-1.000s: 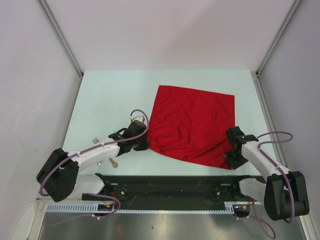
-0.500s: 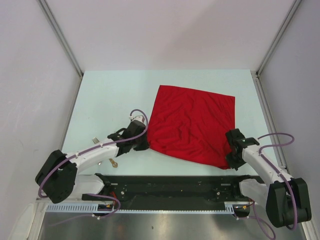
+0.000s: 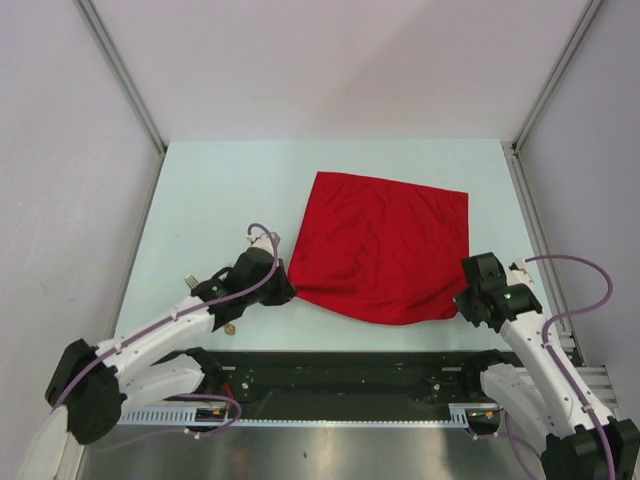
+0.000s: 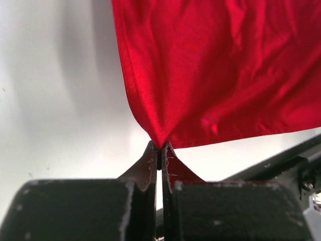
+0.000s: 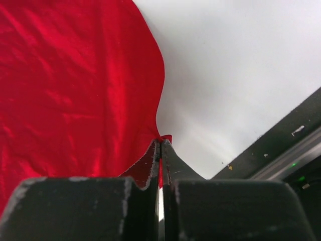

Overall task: Fold the napkin into a case and place the utensils inside
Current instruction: Pick up the flattened napkin from the center of the board.

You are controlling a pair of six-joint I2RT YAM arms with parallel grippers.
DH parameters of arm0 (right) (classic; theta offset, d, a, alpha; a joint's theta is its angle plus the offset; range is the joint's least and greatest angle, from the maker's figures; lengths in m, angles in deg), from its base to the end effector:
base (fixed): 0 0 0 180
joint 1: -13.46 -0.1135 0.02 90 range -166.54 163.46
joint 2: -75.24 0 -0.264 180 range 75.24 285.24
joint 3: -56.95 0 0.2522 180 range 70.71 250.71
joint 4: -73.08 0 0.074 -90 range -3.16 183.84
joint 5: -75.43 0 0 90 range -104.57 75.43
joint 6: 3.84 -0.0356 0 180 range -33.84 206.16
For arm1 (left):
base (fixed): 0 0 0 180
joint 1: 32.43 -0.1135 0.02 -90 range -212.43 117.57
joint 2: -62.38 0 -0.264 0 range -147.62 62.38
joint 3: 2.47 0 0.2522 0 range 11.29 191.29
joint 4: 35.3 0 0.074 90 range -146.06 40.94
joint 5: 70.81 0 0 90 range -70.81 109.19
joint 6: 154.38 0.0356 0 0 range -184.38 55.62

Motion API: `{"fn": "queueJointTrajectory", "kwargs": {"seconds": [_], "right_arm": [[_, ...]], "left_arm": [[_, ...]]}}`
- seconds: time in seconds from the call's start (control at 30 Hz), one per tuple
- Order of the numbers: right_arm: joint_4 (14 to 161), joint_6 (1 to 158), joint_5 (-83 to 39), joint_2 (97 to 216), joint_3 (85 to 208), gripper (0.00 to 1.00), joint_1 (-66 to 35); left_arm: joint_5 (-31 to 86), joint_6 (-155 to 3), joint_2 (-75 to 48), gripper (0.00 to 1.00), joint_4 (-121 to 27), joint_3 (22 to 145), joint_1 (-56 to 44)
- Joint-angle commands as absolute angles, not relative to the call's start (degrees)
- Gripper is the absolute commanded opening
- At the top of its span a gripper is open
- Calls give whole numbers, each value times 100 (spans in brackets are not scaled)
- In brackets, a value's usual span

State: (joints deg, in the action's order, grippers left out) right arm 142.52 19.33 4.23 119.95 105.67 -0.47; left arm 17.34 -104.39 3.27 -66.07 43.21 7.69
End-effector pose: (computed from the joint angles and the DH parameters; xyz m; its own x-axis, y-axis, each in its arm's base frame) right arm 0.1277 0.0199 0.2189 -0.4373 0.7882 -0.4330 0.7730 0.5755 0.2669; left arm 0.1600 -0.1334 0.2051 -0.8110 -0.1569 -0.5636 0.1370 0.8857 -0.4437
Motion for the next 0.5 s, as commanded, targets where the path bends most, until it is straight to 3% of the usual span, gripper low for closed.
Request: {"fn": "queueJointTrajectory", "kwargs": {"seconds": [0.0,0.47], "right_arm": [[14880,1892,617,11620,10780,0,-236],[15425,1901,608,10732,11026,0,-508]], "left_arm": [[1875,-10463,1112,0,-6715,4127,827],[2165,-10807,2063,0,-7261,3704,1038]]}}
